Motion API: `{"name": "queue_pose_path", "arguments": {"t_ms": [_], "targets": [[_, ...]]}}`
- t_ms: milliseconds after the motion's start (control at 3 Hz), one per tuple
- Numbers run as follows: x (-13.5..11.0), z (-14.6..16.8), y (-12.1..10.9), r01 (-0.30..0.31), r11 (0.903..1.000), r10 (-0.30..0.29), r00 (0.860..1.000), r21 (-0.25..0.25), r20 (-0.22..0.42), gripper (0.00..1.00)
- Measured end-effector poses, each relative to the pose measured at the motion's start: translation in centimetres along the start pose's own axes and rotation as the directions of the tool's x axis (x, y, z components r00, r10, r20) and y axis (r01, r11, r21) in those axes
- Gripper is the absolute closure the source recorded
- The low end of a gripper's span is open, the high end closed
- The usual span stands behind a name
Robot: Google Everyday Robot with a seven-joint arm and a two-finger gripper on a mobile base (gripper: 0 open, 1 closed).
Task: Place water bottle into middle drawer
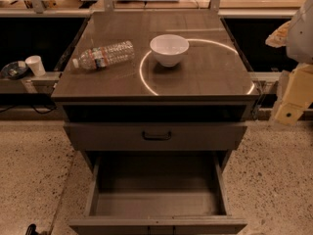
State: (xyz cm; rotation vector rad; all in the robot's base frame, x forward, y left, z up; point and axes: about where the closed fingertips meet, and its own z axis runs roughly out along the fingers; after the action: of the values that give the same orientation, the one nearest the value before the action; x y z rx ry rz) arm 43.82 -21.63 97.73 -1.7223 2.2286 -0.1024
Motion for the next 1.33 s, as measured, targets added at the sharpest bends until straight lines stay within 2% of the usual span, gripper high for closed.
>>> {"name": "queue_pose_path", "arguments": {"t_ms": [333, 667, 1000, 1333], "targets": [[-0.2, 0.2, -0.1, 0.006, 1.0, -0.006, 1.0, -0.004, 0.0, 0.0], [-2.4, 2.8, -1.1, 0.082, 0.9953, -0.082, 0.997, -0.052, -0.003, 0.0], [-7.4, 9.4, -2.1, 0.223, 0.9603, -0.221, 0.975, -0.168, 0.03, 0.0], [-7.5, 9.4, -2.4, 0.239, 0.9555, -0.237, 0.971, -0.172, 0.034, 0.0]]}}
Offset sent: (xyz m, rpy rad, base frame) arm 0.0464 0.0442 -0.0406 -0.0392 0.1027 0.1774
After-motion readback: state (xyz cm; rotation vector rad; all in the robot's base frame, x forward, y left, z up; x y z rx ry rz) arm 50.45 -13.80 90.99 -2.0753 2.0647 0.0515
